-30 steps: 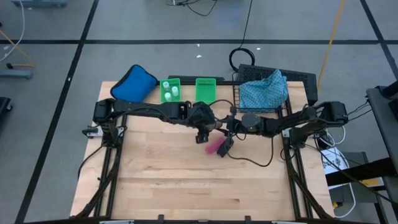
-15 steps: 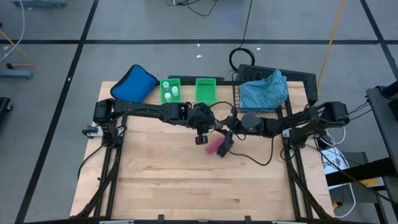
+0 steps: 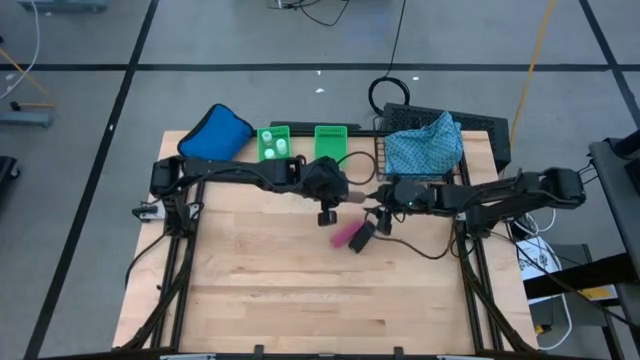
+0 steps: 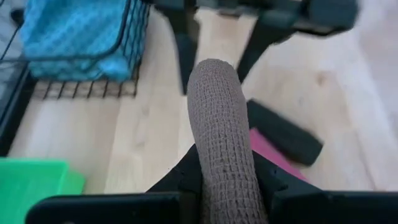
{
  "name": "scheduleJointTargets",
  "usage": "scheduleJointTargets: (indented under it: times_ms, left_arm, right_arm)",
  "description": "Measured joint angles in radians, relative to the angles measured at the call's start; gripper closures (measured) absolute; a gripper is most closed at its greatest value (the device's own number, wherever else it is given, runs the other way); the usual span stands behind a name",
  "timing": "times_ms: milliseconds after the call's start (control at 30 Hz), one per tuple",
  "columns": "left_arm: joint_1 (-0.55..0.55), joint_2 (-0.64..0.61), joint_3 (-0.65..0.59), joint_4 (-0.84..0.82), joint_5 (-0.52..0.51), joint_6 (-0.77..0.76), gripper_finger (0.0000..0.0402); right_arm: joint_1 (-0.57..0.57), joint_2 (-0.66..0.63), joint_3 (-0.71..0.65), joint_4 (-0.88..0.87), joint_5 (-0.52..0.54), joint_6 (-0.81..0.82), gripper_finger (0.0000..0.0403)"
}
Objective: Pick & place medical supplies in basket/bin
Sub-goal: Put the brown bandage into the right green bin
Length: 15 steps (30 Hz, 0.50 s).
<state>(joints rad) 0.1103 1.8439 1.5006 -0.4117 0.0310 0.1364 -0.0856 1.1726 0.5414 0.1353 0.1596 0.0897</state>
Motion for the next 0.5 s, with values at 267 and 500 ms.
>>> scheduleJointTargets:
  times_ms: [267,500]
  left_arm:
    - [0.027,-0.036,-0.121,0.219,0.162,-0.006,0.0337]
    - [0.066,-0.263,-0.361,0.463,0.236,-0.055,0.0337]
  right_arm:
    - [-0.001,-0.124,-0.06,0.01,0.005,0.001,0.0219]
    - [-0.001,-0.217,-0.124,0.087,0.04,-0.014,0.0216]
